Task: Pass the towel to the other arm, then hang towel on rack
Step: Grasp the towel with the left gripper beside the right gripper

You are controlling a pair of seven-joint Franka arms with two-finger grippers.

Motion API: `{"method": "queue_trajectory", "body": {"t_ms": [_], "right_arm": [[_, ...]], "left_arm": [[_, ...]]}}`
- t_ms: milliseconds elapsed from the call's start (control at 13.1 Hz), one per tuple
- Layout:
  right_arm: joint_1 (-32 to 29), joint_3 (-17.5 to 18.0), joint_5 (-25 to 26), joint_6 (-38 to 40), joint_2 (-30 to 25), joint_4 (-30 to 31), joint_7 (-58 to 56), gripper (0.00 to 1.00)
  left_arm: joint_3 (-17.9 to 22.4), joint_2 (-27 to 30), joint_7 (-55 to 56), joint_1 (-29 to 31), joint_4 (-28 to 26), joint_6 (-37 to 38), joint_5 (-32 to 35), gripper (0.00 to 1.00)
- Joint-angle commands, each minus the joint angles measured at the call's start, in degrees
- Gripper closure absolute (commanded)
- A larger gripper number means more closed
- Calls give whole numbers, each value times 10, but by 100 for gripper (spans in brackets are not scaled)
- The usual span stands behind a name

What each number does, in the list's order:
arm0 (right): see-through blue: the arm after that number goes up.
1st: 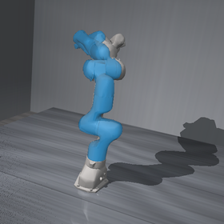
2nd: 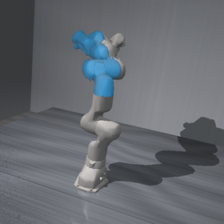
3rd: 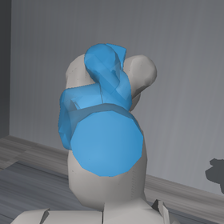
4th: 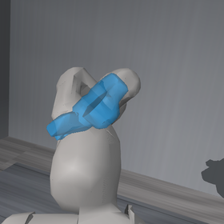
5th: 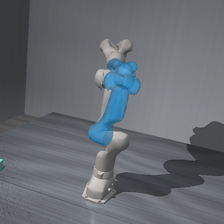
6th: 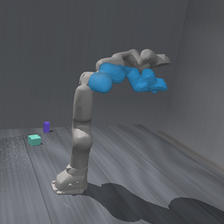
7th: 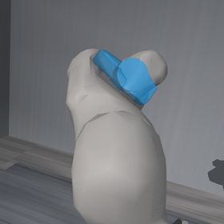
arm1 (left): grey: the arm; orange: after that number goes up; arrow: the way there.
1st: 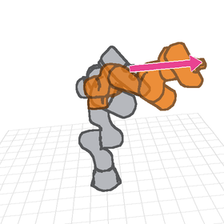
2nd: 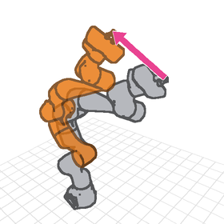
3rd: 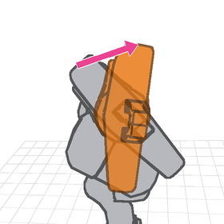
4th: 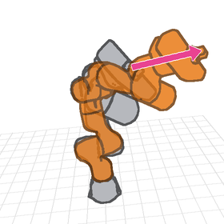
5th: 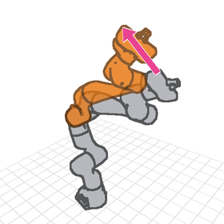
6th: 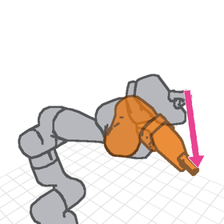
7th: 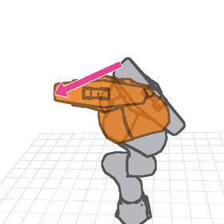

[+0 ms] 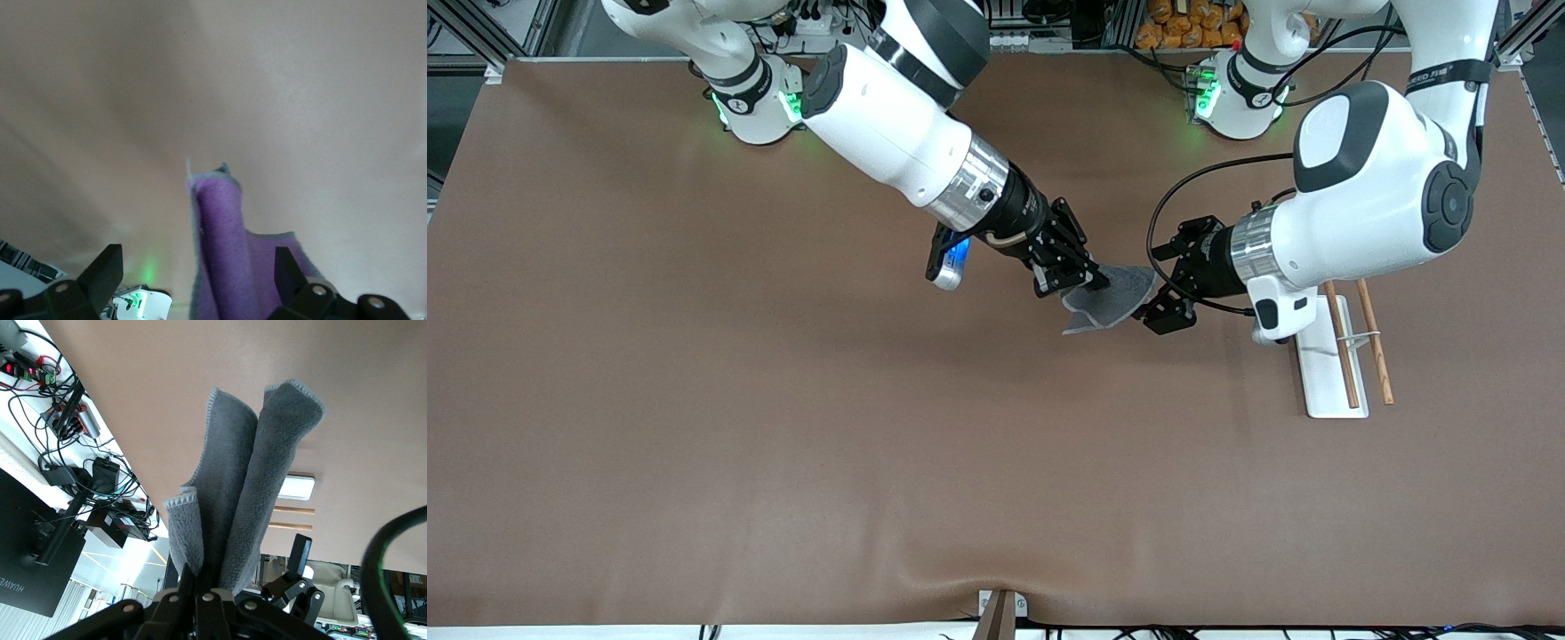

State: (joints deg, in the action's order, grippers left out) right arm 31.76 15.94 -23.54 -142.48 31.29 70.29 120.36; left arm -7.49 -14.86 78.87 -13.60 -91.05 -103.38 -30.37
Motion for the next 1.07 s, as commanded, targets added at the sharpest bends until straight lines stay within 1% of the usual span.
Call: {"method": "queue_trajectory", "body": {"t_ms": [0, 77, 153, 230, 306, 383, 766, 995], "right_arm": [[1, -1, 11, -2, -1, -5, 17, 100], [1, -1, 12, -2, -1, -5, 17, 100], [1, -1, 12, -2, -1, -5, 17, 100], [0, -1, 12, -2, -1, -5, 17, 100], [-1, -1, 12, -2, -1, -5, 16, 100], [-1, -1, 12, -2, -2, -5, 16, 100], [-5, 0, 12, 0, -3, -5, 16, 100], [-6, -1, 12, 3, -3, -5, 16, 100]], "left_arm": [[-5, 10, 22, 2, 2, 24, -10, 14], [-8, 11, 30, 2, 3, 25, -10, 31], [-13, 11, 37, 2, 5, 25, -10, 59], [-14, 11, 37, 2, 5, 25, -10, 77], [-14, 11, 37, 1, 6, 25, -10, 90], [-14, 11, 36, 1, 7, 24, -10, 100], [-13, 9, 19, 9, 20, 24, -12, 100], [-6, 11, -45, 13, 20, 25, -4, 100]]}}
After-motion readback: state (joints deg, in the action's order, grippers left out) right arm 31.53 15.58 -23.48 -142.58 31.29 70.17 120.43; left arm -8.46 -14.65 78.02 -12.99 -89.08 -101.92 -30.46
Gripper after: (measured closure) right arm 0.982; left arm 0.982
